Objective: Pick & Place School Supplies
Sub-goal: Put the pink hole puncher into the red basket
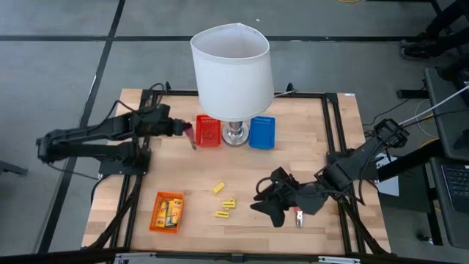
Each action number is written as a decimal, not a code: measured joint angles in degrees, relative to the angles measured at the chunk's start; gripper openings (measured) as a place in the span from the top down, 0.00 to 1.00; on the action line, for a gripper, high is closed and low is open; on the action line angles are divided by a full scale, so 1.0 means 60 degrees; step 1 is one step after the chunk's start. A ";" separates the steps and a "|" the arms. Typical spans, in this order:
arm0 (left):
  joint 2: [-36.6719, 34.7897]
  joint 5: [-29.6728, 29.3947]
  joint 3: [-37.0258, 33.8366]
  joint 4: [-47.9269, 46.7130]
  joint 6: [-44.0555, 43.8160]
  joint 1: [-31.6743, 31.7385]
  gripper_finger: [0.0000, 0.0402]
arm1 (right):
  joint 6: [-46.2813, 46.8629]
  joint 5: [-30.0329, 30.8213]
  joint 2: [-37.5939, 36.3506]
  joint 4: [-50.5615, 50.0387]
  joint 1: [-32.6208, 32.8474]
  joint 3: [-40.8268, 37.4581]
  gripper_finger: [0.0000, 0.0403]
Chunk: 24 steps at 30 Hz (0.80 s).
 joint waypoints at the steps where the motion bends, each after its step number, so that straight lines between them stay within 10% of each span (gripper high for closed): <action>1: 0.0016 0.0689 -0.0260 0.0470 0.0209 0.0415 0.94 | 0.0046 0.0091 0.0000 0.0000 0.0059 0.0000 0.50; 11: 0.1881 0.5692 -0.0830 0.3163 0.2099 0.3874 0.94 | 0.0484 0.0799 0.0000 -0.0007 0.0428 0.0000 0.50; 24: 0.5121 0.7088 -0.0667 0.5188 0.2758 0.4566 0.94 | 0.1023 0.1644 0.0000 -0.0531 0.0623 0.0000 0.49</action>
